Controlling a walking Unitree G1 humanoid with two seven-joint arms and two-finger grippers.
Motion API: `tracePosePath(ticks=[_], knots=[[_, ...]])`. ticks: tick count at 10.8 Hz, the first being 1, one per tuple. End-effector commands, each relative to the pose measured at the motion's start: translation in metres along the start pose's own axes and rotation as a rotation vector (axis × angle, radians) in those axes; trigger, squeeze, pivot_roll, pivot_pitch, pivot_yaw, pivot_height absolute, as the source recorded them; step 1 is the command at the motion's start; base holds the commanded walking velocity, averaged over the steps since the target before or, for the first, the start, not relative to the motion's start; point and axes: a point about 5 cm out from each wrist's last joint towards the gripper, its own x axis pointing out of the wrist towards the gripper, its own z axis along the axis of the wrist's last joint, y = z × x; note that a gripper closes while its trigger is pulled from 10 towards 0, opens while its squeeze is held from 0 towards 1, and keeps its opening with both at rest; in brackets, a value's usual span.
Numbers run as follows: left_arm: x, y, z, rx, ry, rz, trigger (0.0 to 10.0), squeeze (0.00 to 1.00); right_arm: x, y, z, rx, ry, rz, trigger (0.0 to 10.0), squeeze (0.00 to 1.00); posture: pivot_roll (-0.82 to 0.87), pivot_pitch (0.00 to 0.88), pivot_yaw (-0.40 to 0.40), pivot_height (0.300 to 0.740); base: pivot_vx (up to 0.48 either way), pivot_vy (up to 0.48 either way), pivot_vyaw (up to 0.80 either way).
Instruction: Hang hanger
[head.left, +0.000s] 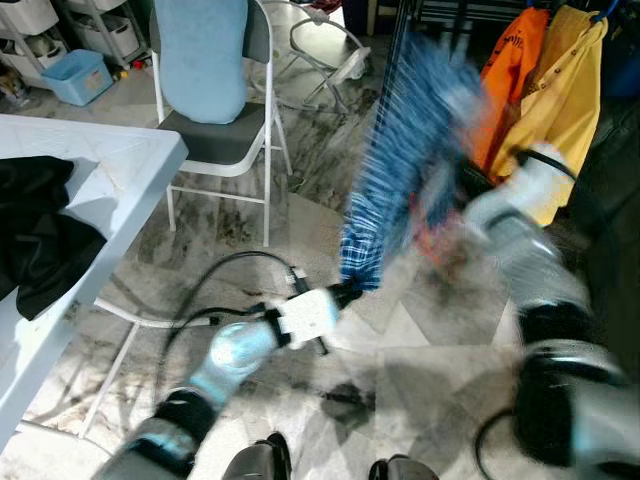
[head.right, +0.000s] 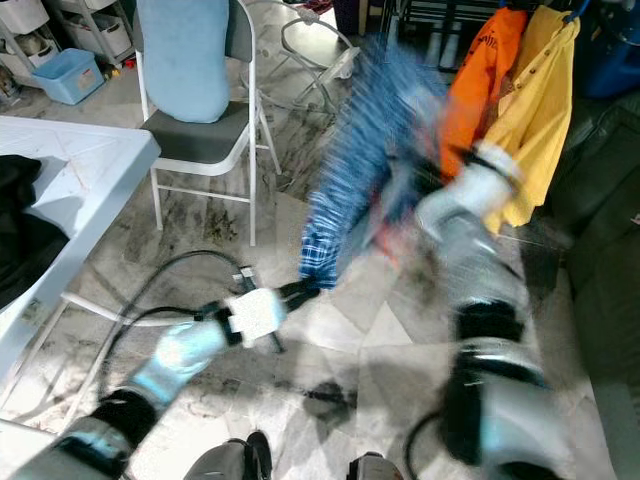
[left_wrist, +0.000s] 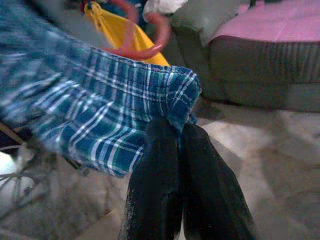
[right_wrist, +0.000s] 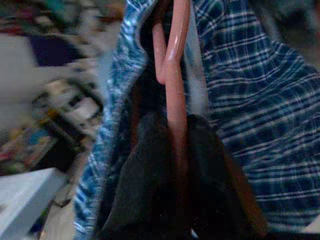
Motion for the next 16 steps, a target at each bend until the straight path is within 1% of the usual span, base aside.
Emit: tracePosePath(ticks=[1, 2, 3, 4, 5, 6, 7, 8, 9, 10, 11, 12, 13, 14, 15, 16], knots=[[0.000, -0.007, -0.006, -0.031, 0.035, -0.035, 10.0, 0.00, 0.003, 0.016, 0.015, -0.085, -0.096, 0.067, 10.0, 0.00, -0.05, 0.140, 0.009, 0.740, 0.000, 0.000, 0.00], [0.004, -0.009, -0.004, -0.053, 0.029, -0.035, 10.0, 0.00, 0.003, 0.022, 0.015, -0.100, -0.113, 0.095, 10.0, 0.00, -0.05, 0.138, 0.006, 0.740, 0.000, 0.000, 0.00], [0.012, -0.019, -0.004, -0.098, 0.036, -0.061, 10.0, 0.00, 0.002, 0.039, 0.009, -0.200, -0.104, 0.191, 10.0, 0.00, -0.05, 0.134, 0.004, 0.740, 0.000, 0.000, 0.00], [0.016, -0.025, -0.005, -0.125, 0.045, -0.070, 10.0, 0.00, -0.003, 0.050, 0.001, -0.267, -0.083, 0.266, 10.0, 0.00, -0.05, 0.133, 0.003, 0.740, 0.000, 0.000, 0.00], [0.017, -0.024, -0.007, -0.152, 0.057, -0.053, 10.0, 1.00, -0.007, 0.053, -0.001, -0.322, -0.080, 0.284, 10.0, 0.00, -0.06, 0.132, 0.002, 0.740, 0.000, 0.000, 0.00], [0.018, -0.024, -0.009, -0.183, 0.075, -0.031, 10.0, 1.00, -0.012, 0.056, -0.006, -0.386, -0.075, 0.305, 10.0, 0.00, -0.06, 0.131, 0.002, 0.740, 0.000, 0.000, 0.00], [0.018, -0.023, -0.010, -0.200, 0.079, -0.016, 10.0, 1.00, -0.019, 0.054, -0.015, -0.478, -0.067, 0.312, 10.0, 0.00, -0.06, 0.135, -0.002, 0.740, 0.000, 0.000, 0.00], [0.016, -0.019, -0.011, -0.209, 0.070, 0.002, 10.0, 1.00, -0.028, 0.046, -0.026, -0.570, -0.025, 0.298, 10.0, 0.00, -0.07, 0.136, -0.005, 0.740, 0.000, 0.000, 0.00], [0.011, -0.012, -0.012, -0.226, 0.062, 0.043, 10.0, 1.00, -0.039, 0.034, -0.041, -0.682, 0.044, 0.301, 10.0, 0.00, -0.07, 0.140, -0.010, 0.740, 0.000, 0.000, 0.00], [0.006, -0.006, -0.012, -0.244, 0.052, 0.070, 10.0, 1.00, -0.045, 0.026, -0.046, -0.688, 0.062, 0.285, 10.0, 0.00, -0.07, 0.142, -0.013, 0.740, 0.000, 0.000, 0.00], [0.002, -0.001, -0.012, -0.239, 0.039, 0.087, 10.0, 1.00, -0.049, 0.019, -0.049, -0.712, 0.070, 0.261, 10.0, 0.00, -0.06, 0.144, -0.016, 0.740, 0.000, 0.000, 0.00], [-0.002, 0.003, -0.012, -0.224, 0.041, 0.103, 10.0, 1.00, -0.052, 0.011, -0.050, -0.729, 0.079, 0.236, 10.0, 0.00, -0.06, 0.149, -0.019, 0.740, 0.000, 0.000, 0.00], [-0.006, 0.007, -0.014, -0.204, 0.052, 0.122, 10.0, 1.00, -0.055, 0.007, -0.050, -0.743, 0.084, 0.231, 10.0, 0.00, -0.05, 0.150, -0.020, 0.740, 0.000, 0.000, 0.00], [-0.012, 0.016, -0.017, -0.177, 0.074, 0.157, 10.0, 1.00, -0.060, 0.001, -0.052, -0.770, 0.098, 0.241, 10.0, 0.00, -0.05, 0.152, -0.021, 0.740, 0.000, 0.000, 0.00], [-0.022, 0.027, -0.022, -0.149, 0.117, 0.182, 10.0, 1.00, -0.069, -0.003, -0.055, -0.715, 0.131, 0.300, 10.0, 0.00, -0.04, 0.152, -0.022, 0.740, 0.000, 0.000, 0.00], [-0.032, 0.037, -0.029, -0.134, 0.169, 0.210, 10.0, 1.00, -0.076, -0.004, -0.057, -0.705, 0.159, 0.349, 10.0, 0.00, -0.04, 0.151, -0.021, 0.740, 0.000, 0.000, 0.00]])
